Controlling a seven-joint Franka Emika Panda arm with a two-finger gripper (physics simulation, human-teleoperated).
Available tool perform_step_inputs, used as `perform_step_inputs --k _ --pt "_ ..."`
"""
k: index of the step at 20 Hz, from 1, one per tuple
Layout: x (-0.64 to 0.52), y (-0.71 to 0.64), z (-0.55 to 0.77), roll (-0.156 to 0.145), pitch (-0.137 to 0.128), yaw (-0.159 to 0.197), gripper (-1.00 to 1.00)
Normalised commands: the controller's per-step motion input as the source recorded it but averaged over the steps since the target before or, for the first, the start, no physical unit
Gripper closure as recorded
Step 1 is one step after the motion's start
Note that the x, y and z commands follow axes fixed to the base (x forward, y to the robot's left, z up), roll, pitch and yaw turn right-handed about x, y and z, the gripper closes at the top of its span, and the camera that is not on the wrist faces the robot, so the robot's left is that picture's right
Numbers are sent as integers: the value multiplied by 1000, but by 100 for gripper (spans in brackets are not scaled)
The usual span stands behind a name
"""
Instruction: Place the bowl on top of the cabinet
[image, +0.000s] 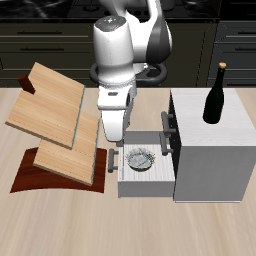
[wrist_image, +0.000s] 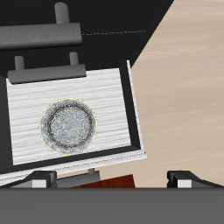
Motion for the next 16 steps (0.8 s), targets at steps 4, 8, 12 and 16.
perform_step_inputs --k 4,8,12,16 --pt "88 -42 -276 -2 10 -30 -100" --pt "53 -35 -283 -2 22 -19 -100" --pt "36 1 -275 -4 20 -8 -100" --pt "44 59 -202 6 17 9 -100"
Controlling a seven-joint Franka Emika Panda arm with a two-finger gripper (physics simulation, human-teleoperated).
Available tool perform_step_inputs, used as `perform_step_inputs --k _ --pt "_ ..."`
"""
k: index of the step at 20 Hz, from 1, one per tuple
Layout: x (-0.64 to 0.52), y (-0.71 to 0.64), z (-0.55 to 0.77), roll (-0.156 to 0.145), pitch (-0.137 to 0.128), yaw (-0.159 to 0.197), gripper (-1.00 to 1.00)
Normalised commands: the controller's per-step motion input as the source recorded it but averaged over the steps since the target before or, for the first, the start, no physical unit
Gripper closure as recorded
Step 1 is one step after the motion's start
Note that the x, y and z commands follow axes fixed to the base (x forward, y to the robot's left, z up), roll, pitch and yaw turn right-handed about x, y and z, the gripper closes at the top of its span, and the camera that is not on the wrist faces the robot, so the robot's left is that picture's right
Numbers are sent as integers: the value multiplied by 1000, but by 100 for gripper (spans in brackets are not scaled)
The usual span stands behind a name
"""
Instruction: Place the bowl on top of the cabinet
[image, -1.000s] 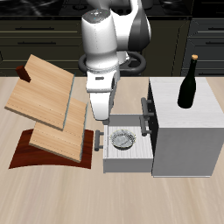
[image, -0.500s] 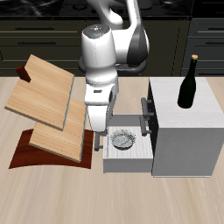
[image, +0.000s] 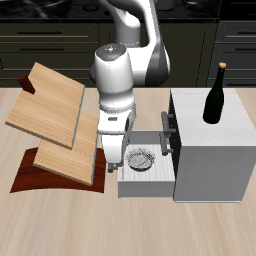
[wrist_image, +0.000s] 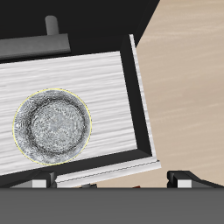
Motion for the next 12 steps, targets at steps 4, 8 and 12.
perform_step_inputs --k 4,8,12 --pt "70 31 -108 5 -20 12 -100" --pt "58 66 -16 9 -34 -4 -100" --pt "18 139 -70 14 6 -14 -100"
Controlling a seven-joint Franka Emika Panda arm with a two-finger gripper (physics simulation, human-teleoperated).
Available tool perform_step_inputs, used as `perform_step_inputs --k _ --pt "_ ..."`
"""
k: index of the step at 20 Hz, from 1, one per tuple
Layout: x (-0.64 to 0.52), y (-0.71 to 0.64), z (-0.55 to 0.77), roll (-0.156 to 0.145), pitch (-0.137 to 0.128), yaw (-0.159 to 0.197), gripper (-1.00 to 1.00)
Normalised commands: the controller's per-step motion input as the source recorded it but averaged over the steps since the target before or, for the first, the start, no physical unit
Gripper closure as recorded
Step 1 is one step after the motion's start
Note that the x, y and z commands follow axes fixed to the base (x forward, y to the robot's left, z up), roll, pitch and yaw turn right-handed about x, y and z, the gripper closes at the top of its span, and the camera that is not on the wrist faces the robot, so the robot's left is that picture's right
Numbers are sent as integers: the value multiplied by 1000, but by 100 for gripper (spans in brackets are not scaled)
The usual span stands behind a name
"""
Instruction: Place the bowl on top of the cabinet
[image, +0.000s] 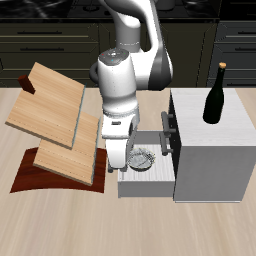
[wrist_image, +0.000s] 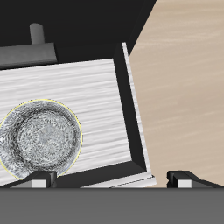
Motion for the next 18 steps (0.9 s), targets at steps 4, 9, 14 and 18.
perform_step_inputs --k 4,9,14,18 --pt "13 191 12 25 -30 -3 -100" --pt "34 176 96 12 -19 -33 -100" --pt "-32 153 -93 23 21 -16 -100" --pt "-55 147 -256 22 42 -45 -100"
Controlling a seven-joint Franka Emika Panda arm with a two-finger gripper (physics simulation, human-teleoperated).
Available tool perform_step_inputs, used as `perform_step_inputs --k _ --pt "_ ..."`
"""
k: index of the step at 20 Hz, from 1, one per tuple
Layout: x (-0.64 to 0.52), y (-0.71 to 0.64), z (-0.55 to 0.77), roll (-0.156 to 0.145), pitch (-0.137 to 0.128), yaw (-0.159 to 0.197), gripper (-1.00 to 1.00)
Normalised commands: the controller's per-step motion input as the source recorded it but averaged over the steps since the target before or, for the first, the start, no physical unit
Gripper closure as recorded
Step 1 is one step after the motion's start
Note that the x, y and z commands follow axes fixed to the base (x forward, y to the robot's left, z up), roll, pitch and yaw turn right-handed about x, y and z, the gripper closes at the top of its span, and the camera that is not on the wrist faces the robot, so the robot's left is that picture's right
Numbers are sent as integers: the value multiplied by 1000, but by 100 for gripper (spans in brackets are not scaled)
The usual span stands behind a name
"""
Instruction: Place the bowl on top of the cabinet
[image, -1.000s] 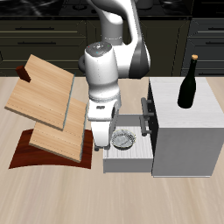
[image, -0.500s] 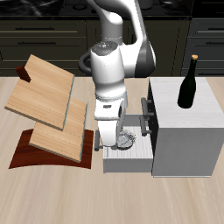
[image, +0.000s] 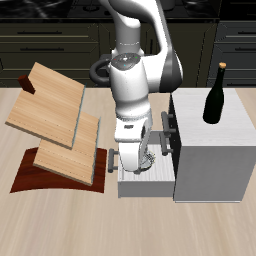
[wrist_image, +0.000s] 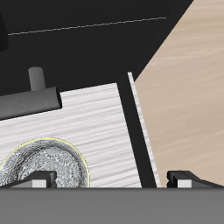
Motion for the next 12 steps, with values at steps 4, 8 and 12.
perform_step_inputs --k 4,8,12 --pt "-101 175 -237 14 50 -43 -100" --pt "-298 107 -341 -5 53 -42 -100" --pt "-139 -33 -113 -6 46 -44 -100"
